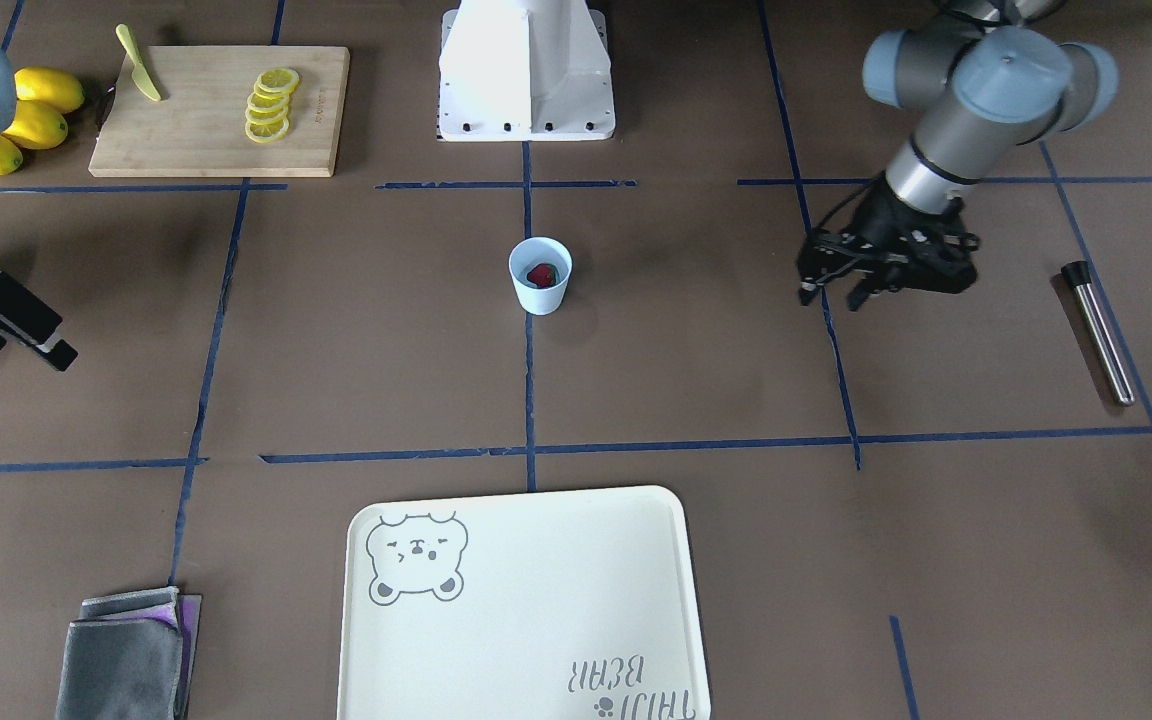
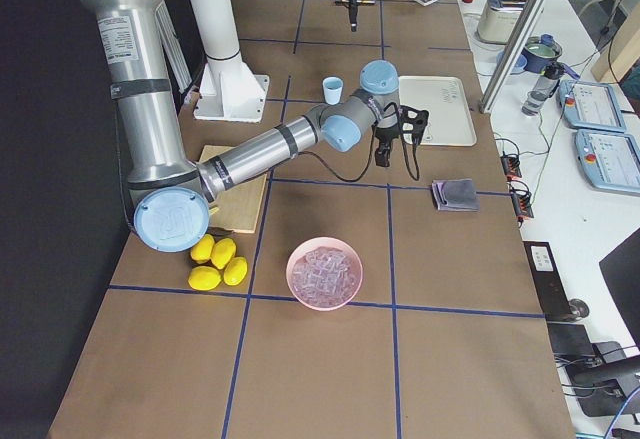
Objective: Mash ice and strawberries in cup
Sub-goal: 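Withdraw the left gripper to the table edge while the right moves to the bowl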
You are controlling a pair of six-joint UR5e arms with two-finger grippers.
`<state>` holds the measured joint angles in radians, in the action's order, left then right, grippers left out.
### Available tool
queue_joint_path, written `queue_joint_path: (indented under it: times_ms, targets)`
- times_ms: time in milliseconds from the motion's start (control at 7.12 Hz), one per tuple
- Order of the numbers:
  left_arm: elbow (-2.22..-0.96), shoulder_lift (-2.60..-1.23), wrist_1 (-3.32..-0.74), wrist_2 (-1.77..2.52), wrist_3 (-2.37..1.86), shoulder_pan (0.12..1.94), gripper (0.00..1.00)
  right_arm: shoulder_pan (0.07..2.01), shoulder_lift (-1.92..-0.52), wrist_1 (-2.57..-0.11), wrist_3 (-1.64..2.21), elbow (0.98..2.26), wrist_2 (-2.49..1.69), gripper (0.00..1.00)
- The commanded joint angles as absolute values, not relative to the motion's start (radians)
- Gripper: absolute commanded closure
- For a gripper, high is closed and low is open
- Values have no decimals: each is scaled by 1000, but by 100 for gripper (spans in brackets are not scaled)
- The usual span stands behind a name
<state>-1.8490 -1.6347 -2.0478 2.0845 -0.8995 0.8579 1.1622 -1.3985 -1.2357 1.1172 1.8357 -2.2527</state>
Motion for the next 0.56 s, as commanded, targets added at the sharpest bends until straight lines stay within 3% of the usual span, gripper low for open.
queue_joint_path:
  times_ms: [0, 281, 421]
  targets:
    - [-1780, -1456, -2054, 2103, -512, 1048, 32, 1218, -1402, -1246, 987, 1780, -2258, 0]
    - [-1585, -1459, -2050, 2240, -390, 1237, 30, 1223, -1397, -1244, 968, 1769, -2258, 0]
    - [-1522, -1492, -2046, 2247, -431, 1244, 30, 1223, -1400, -1243, 968, 1775, -2258, 0]
